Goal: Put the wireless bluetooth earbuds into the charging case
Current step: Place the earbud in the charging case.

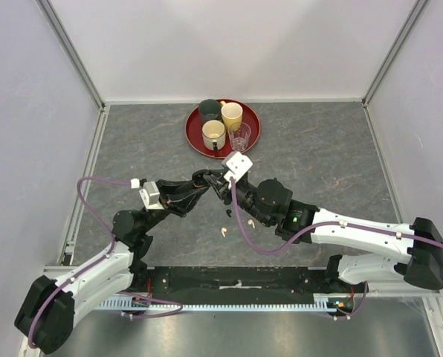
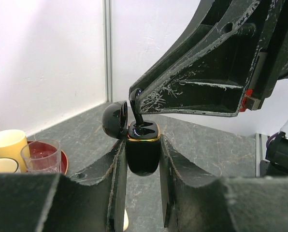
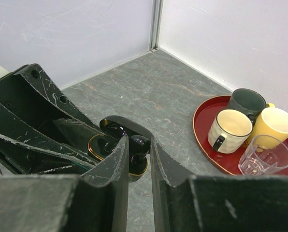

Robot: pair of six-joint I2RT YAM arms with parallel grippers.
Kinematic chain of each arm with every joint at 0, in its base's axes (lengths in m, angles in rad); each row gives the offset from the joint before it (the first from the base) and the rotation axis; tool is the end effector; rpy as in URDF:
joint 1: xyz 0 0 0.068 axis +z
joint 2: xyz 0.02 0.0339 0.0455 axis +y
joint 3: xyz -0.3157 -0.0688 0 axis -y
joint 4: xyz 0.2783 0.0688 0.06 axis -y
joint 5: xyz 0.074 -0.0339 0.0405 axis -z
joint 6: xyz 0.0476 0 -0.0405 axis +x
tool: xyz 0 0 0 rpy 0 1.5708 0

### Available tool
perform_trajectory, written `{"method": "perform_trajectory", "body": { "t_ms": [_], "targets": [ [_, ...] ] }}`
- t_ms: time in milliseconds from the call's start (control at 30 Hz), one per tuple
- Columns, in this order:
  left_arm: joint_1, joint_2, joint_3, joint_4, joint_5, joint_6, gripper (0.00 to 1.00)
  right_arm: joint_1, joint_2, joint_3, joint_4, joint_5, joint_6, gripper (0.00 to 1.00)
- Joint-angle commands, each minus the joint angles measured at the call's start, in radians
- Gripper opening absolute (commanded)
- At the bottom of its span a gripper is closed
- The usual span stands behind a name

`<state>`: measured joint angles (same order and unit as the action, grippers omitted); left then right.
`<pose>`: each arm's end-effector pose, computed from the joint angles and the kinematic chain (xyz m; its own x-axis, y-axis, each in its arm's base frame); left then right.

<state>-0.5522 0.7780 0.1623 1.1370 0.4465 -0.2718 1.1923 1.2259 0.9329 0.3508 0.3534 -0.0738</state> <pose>0.1240 -0.1006 0.2816 0.1958 -0.4051 -0.8931 0.8767 0.4804 -0.0257 0.1319 0.2871 0.3945 0.0762 0.0043 -0.9971 -0.7405 0.6699 -0.0537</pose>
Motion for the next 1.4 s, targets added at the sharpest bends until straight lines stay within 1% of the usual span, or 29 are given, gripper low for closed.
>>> {"method": "perform_trajectory", "body": {
  "t_ms": [0, 167, 500, 1067, 1367],
  "targets": [
    [-0.003, 0.01, 0.014, 0.104, -0.023, 0.006, 0.02, 0.0, 0.0, 0.004, 0.004, -0.04, 0.025, 0.0],
    [-0.005, 0.017, 0.011, 0.135, -0.035, -0.013, 0.02, -0.002, -0.002, -0.022, 0.019, -0.015, 0.019, 0.0],
    [-0.003, -0.002, 0.008, 0.127, -0.035, -0.018, 0.02, 0.0, -0.003, -0.036, 0.046, 0.059, -0.052, 0.0],
    [-0.003, 0.0, 0.005, 0.13, -0.035, -0.027, 0.02, 0.0, 0.021, -0.029, 0.103, 0.001, -0.08, 0.0],
    [-0.003, 0.01, 0.008, 0.147, -0.037, -0.032, 0.02, 0.0, 0.017, -0.032, 0.105, -0.025, -0.015, 0.0]
  ]
}}
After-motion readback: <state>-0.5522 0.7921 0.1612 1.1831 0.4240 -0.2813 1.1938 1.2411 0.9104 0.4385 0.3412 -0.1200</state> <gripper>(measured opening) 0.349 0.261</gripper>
